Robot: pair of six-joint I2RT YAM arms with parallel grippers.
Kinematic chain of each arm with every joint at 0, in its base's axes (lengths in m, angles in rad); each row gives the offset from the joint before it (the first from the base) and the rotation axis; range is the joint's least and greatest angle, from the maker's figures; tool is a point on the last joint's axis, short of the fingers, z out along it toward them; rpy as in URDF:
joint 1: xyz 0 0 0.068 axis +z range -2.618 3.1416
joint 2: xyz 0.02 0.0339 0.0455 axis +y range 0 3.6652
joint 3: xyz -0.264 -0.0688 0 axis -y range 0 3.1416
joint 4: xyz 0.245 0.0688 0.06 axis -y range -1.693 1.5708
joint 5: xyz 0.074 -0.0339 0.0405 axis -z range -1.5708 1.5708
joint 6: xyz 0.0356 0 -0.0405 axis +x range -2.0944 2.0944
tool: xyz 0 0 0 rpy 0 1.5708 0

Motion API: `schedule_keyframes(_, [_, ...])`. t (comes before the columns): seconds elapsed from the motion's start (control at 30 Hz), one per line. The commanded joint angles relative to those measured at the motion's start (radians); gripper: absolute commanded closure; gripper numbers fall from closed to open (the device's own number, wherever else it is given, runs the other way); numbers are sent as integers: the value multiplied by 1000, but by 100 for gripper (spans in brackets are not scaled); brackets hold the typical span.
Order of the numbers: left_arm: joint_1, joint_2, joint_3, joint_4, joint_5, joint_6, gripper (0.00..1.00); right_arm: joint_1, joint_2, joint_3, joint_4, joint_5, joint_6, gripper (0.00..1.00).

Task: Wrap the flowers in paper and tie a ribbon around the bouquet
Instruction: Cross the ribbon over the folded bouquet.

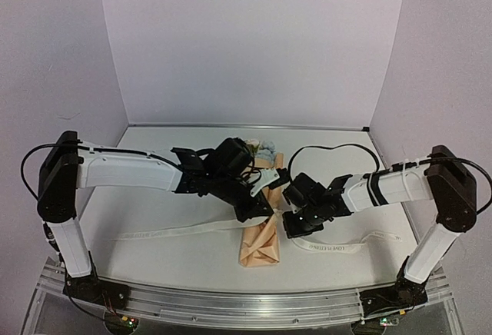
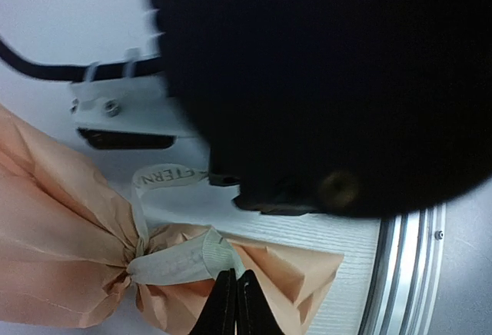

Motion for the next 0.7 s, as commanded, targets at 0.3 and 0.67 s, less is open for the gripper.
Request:
schedule_keyframes(0.3, [-85,44,29,107,-136,51,100,-16,-62,-45,64,-29,130,98])
schedule_keyframes(0.67, [-81,-253,-270,255,-240,-40,100,97,37,70,107,-77,215,100])
